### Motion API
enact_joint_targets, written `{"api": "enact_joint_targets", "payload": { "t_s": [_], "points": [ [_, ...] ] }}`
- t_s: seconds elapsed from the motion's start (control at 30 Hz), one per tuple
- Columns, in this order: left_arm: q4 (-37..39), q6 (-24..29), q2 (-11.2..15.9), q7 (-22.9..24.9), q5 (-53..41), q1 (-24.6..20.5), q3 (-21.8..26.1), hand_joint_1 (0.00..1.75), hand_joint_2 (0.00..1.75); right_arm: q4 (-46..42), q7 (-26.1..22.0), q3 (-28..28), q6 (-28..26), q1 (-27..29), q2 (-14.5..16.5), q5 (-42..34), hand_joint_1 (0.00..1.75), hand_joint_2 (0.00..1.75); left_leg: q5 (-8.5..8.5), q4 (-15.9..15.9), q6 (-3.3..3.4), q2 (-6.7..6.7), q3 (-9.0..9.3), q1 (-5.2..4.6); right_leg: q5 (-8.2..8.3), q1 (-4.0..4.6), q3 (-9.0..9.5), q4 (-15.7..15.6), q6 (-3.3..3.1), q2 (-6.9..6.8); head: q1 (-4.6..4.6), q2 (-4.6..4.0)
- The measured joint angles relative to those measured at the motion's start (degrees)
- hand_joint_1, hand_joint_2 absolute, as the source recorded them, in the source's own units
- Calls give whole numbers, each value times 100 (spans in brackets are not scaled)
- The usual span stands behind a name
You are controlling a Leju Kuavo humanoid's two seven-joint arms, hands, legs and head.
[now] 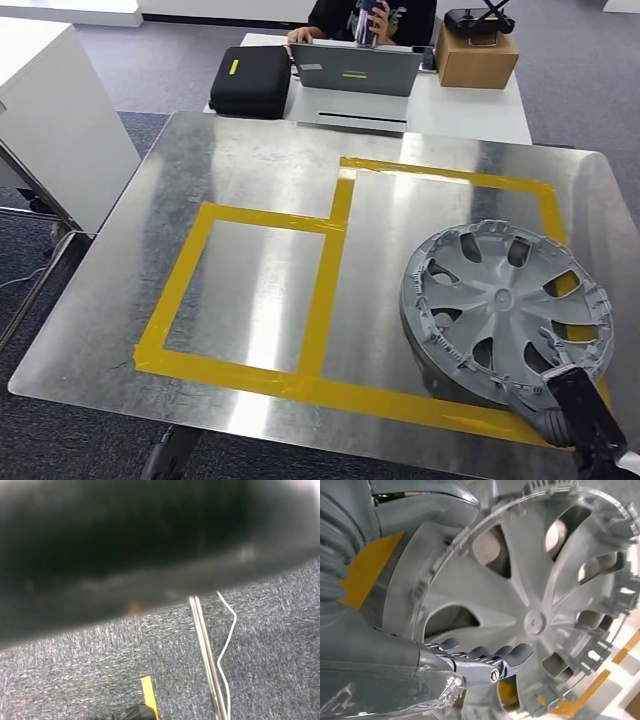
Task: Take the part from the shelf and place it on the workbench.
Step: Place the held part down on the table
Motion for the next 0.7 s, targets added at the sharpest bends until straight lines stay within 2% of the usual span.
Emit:
{"api": "enact_joint_targets", "payload": {
  "t_s": [0.43,0.6,0.7],
  "points": [
    [0,-3,15,-4,0,3,0,0,0,38,-55,-271,82,1,150,-109,0,175,0,0,0,0,0,1,0,1,-1,0,0,0,1,0],
    [0,-7,19,-38,0,9,0,0,0,-1,-593,-339,388,23,297,-512,0,175,0,0,0,0,0,1,0,1,0,0,0,0,1,0],
    [0,-58,22,-118,27,23,1,0,0,-175,-1118,-300,361,112,435,-288,0,175,0,0,0,0,0,1,0,1,0,0,0,-1,1,0]
  ]
}}
